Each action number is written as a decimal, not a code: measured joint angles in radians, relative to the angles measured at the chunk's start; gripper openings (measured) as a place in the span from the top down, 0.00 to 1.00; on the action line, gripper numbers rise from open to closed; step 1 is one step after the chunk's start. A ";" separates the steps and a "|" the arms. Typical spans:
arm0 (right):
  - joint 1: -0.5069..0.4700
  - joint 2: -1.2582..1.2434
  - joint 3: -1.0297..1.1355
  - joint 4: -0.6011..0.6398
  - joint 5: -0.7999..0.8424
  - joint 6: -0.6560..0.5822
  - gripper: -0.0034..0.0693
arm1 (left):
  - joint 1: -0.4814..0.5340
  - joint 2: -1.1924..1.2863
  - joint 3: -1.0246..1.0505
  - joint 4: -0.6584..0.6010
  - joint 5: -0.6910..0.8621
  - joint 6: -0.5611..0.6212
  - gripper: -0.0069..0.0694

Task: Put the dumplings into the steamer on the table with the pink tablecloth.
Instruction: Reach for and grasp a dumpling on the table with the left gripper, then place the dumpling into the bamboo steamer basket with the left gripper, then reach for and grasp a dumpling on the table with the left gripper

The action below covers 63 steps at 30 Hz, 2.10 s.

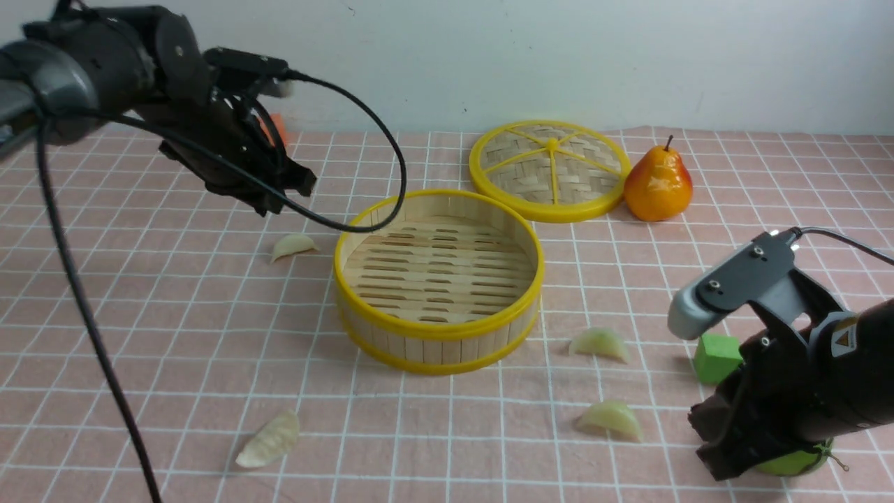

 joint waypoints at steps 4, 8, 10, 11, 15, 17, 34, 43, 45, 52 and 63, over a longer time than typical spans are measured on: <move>0.000 0.000 0.000 0.019 -0.017 -0.001 0.97 | 0.000 0.159 -0.121 0.046 -0.047 0.084 0.39; 0.000 0.004 0.000 0.035 -0.031 -0.007 0.97 | 0.000 0.251 -0.155 0.079 -0.125 0.105 0.20; 0.000 0.015 0.000 0.037 -0.035 -0.010 0.97 | 0.000 0.272 -0.155 0.083 -0.144 0.108 0.18; 0.000 0.015 0.000 0.037 -0.035 -0.010 0.97 | 0.000 0.274 -0.155 0.083 -0.146 0.108 0.17; 0.000 0.044 0.000 0.051 -0.037 -0.012 0.97 | 0.000 0.290 -0.162 0.078 -0.157 0.105 0.25; 0.000 0.050 0.000 0.058 -0.037 -0.012 0.96 | -0.001 0.290 -0.163 0.078 -0.157 0.086 0.35; 0.000 0.051 0.000 0.110 -0.037 -0.012 0.95 | -0.071 0.050 -0.257 -0.023 0.097 -0.301 0.61; 0.000 0.051 0.000 0.121 -0.037 -0.035 0.95 | -0.237 0.165 -0.258 0.025 0.087 -0.385 0.61; 0.000 0.051 0.000 0.131 -0.037 -0.039 0.95 | -0.249 0.210 -0.254 0.084 0.055 -0.416 0.61; 0.000 0.051 0.000 0.151 -0.033 -0.039 0.94 | -0.275 0.204 -0.253 0.137 0.075 -0.480 0.31; 0.000 0.051 0.000 0.158 0.009 -0.039 0.94 | -0.276 -0.268 0.002 0.159 0.387 -0.488 0.47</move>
